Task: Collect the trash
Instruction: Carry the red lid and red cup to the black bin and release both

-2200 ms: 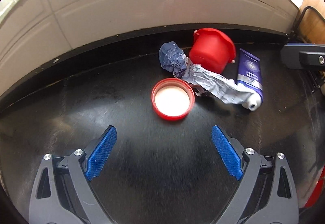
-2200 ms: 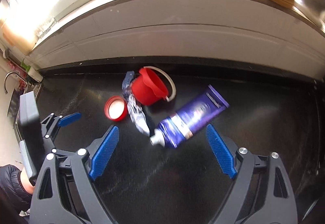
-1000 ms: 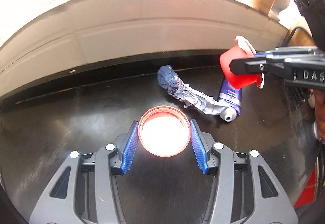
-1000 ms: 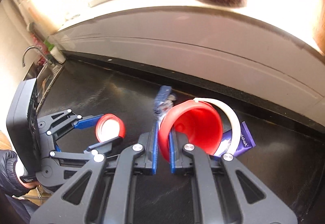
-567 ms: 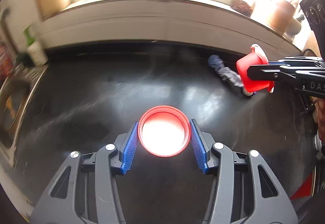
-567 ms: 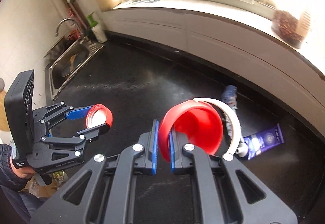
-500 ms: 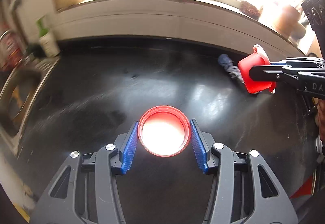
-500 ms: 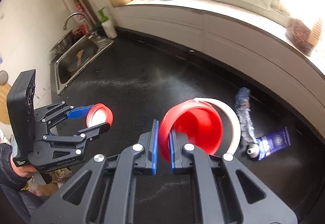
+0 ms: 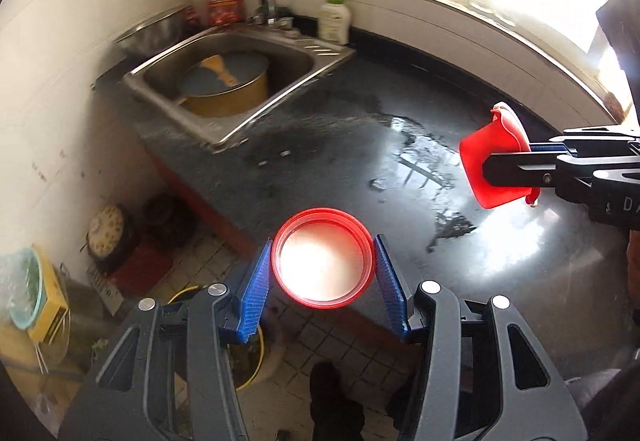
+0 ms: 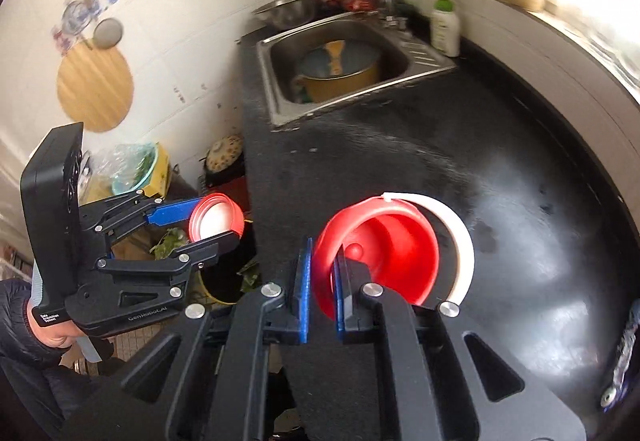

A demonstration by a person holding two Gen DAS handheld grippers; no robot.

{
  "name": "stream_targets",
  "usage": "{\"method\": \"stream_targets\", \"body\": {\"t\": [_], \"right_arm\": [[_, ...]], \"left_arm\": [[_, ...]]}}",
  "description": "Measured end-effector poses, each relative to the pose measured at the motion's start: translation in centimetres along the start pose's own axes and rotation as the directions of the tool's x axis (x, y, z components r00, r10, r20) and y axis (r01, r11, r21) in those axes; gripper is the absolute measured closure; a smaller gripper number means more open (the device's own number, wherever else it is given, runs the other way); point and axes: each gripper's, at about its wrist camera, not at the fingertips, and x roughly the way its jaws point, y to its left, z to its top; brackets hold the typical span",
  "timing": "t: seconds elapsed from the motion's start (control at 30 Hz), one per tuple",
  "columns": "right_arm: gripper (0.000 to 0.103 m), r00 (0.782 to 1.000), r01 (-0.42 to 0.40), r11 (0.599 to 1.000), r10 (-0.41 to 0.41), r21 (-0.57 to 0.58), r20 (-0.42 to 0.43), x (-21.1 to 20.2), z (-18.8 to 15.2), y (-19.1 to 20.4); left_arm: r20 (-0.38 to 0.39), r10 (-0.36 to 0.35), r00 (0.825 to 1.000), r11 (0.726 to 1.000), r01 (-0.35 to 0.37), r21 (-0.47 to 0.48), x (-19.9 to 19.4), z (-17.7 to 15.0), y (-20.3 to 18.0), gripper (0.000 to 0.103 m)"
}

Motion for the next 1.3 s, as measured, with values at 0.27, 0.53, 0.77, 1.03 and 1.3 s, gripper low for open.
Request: {"method": "stream_targets", "body": {"t": [0.27, 0.53, 0.77, 1.03, 1.3], "right_arm": [[0.093, 0.973, -0.21, 0.954, 0.182, -0.215, -0.143, 8.8, 3.5, 12.3], [0.093, 0.917, -0.354, 0.897, 0.276, -0.266, -0.289, 16.8, 4.6, 21.4], [0.093, 0.884, -0.385, 0.888, 0.277, -0.251, -0.377, 22.6, 4.7, 24.7], [0.093, 0.861, -0.382, 0.887, 0.237, -0.262, -0.45, 26.7, 4.3, 26.1], [0.034, 0.842, -0.366, 0.898, 0.207, -0.244, -0.499, 29.0, 4.6, 26.9]], "left_arm": [[-0.06, 0.159, 0.986, 0.955, -0.168, -0.243, -2.2, -6.5, 11.6, 0.054], [-0.11, 0.177, 0.978, 0.902, -0.206, -0.38, -0.8, -11.5, 17.4, 0.054], [-0.13, 0.157, 0.979, 0.895, -0.196, -0.4, 2.0, -13.8, 19.6, 0.054], [-0.14, 0.122, 0.983, 0.885, -0.171, -0.434, 4.3, -15.1, 21.0, 0.054], [-0.147, 0.119, 0.982, 0.879, -0.173, -0.444, 5.2, -15.7, 21.1, 0.02]]}}
